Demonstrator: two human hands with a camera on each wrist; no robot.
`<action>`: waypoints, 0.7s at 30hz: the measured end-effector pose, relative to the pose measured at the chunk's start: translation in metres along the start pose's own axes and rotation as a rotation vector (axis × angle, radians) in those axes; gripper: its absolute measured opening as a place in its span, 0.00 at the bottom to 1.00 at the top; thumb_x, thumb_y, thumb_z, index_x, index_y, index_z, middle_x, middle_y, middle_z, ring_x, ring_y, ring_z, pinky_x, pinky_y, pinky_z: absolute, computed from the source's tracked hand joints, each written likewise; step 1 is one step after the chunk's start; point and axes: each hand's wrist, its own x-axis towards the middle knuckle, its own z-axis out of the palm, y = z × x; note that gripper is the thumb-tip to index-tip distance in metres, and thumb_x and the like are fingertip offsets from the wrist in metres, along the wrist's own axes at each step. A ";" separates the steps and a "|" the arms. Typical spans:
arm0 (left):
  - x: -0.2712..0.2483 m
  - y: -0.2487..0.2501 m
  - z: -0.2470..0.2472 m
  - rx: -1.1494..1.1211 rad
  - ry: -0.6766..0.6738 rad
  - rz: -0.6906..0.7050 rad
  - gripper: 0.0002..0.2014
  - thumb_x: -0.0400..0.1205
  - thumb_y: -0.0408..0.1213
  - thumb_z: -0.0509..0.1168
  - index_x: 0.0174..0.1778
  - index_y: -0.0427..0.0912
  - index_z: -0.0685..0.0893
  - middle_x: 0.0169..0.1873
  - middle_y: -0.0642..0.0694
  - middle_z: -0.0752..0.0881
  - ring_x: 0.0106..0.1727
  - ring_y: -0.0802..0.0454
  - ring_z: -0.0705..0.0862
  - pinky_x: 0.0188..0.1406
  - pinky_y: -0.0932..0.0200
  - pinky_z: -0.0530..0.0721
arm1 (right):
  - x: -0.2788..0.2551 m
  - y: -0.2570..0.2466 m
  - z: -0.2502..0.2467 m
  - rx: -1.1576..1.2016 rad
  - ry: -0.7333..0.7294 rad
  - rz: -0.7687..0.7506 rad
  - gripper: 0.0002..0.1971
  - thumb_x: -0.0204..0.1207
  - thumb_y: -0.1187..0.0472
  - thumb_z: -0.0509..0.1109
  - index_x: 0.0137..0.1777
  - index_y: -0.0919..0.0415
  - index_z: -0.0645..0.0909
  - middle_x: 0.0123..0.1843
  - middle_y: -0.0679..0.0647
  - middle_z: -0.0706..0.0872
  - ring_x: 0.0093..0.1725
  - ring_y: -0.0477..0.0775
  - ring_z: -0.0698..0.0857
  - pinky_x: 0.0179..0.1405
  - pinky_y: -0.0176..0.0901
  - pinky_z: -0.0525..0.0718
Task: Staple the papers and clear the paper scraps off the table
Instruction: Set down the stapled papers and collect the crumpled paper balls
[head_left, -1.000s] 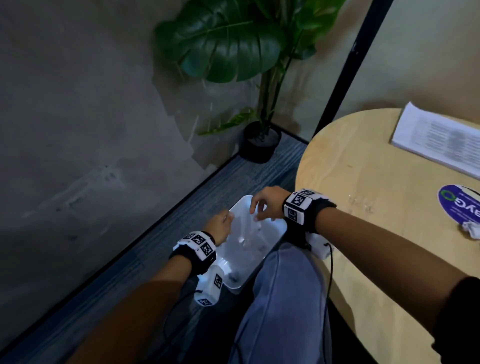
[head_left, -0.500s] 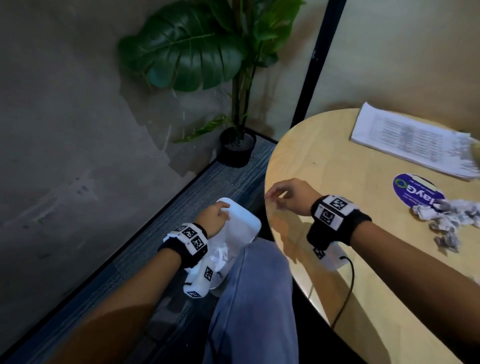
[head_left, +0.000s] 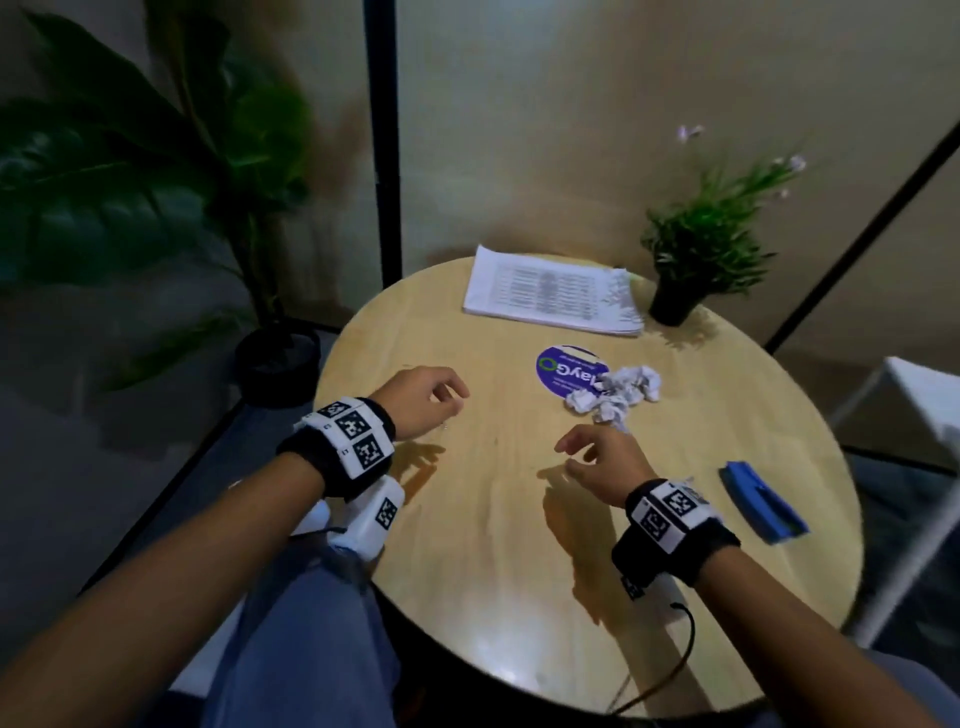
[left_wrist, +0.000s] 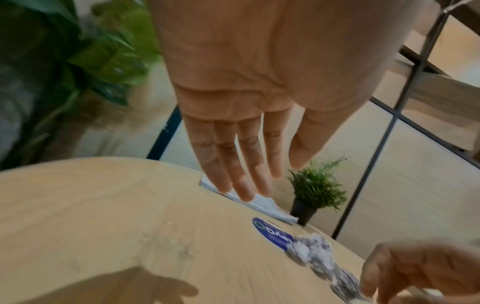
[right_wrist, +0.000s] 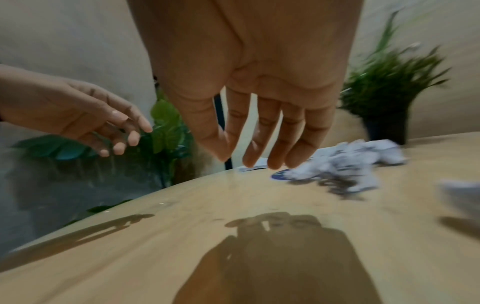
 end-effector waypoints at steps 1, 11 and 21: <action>0.009 0.010 0.010 0.028 -0.029 0.013 0.10 0.82 0.39 0.64 0.58 0.44 0.83 0.45 0.47 0.84 0.43 0.49 0.82 0.50 0.59 0.79 | -0.001 0.013 -0.007 -0.025 0.045 0.034 0.10 0.71 0.65 0.72 0.52 0.56 0.86 0.51 0.51 0.85 0.49 0.51 0.81 0.46 0.36 0.74; 0.082 0.067 0.092 0.138 -0.178 0.011 0.15 0.80 0.37 0.66 0.63 0.41 0.81 0.64 0.39 0.80 0.62 0.42 0.82 0.54 0.59 0.77 | -0.002 0.097 -0.033 -0.248 -0.004 0.301 0.13 0.74 0.53 0.69 0.58 0.47 0.80 0.55 0.56 0.76 0.58 0.58 0.80 0.58 0.45 0.80; 0.138 0.083 0.137 0.341 -0.177 0.009 0.26 0.77 0.36 0.68 0.71 0.46 0.72 0.71 0.37 0.66 0.65 0.33 0.77 0.64 0.44 0.79 | 0.024 0.090 -0.035 0.199 0.146 0.263 0.05 0.72 0.62 0.67 0.46 0.58 0.76 0.37 0.50 0.82 0.36 0.52 0.79 0.35 0.40 0.75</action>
